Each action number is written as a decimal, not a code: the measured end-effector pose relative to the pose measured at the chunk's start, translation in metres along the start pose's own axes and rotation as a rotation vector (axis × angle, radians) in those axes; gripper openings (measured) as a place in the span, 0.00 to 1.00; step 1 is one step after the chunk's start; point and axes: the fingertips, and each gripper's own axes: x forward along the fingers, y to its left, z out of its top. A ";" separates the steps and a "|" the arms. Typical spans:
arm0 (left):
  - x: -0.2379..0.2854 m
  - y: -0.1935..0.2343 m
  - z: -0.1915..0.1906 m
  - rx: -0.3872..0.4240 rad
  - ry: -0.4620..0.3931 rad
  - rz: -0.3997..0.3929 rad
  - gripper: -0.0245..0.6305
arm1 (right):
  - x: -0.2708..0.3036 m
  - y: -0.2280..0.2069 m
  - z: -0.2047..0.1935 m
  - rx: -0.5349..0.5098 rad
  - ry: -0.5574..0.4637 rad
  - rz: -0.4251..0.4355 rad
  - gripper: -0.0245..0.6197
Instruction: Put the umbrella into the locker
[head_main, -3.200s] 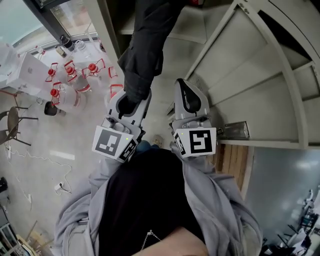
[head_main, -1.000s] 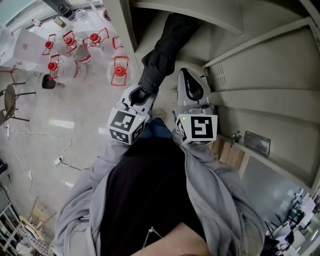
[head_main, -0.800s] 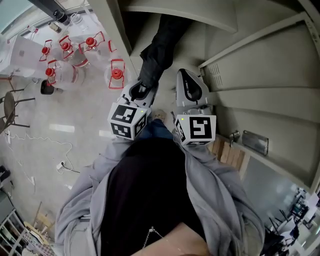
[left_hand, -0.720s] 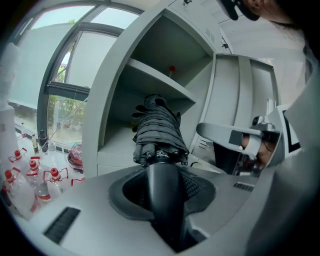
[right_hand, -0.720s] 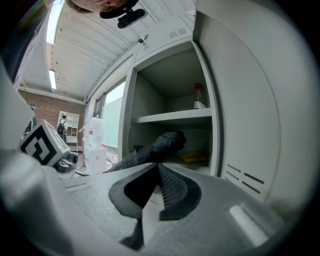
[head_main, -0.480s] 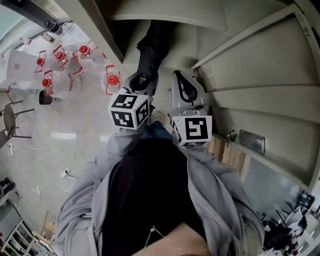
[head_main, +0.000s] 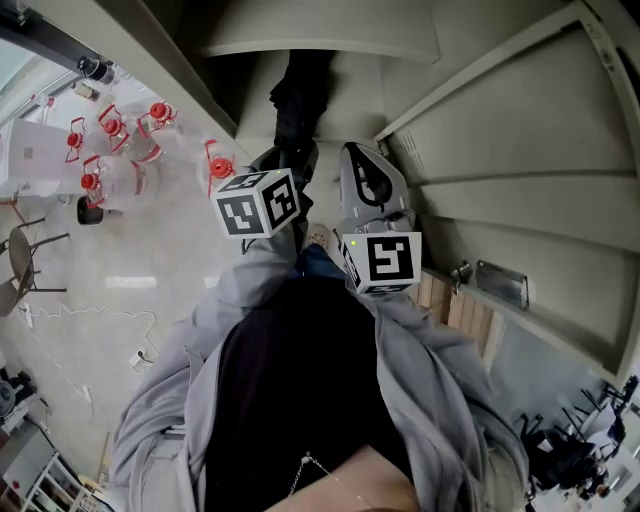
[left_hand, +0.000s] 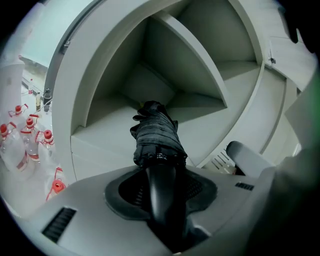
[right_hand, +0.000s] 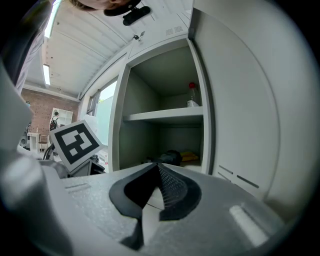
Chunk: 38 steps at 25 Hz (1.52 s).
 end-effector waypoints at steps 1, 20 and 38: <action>0.000 0.000 0.001 0.005 0.003 -0.002 0.24 | 0.001 0.001 0.000 0.000 -0.001 0.000 0.04; -0.015 -0.007 -0.001 0.214 0.045 0.025 0.57 | -0.005 0.009 0.006 -0.016 -0.020 0.011 0.04; -0.107 -0.012 -0.015 0.402 -0.048 -0.072 0.05 | 0.011 0.049 0.014 -0.040 -0.041 0.135 0.04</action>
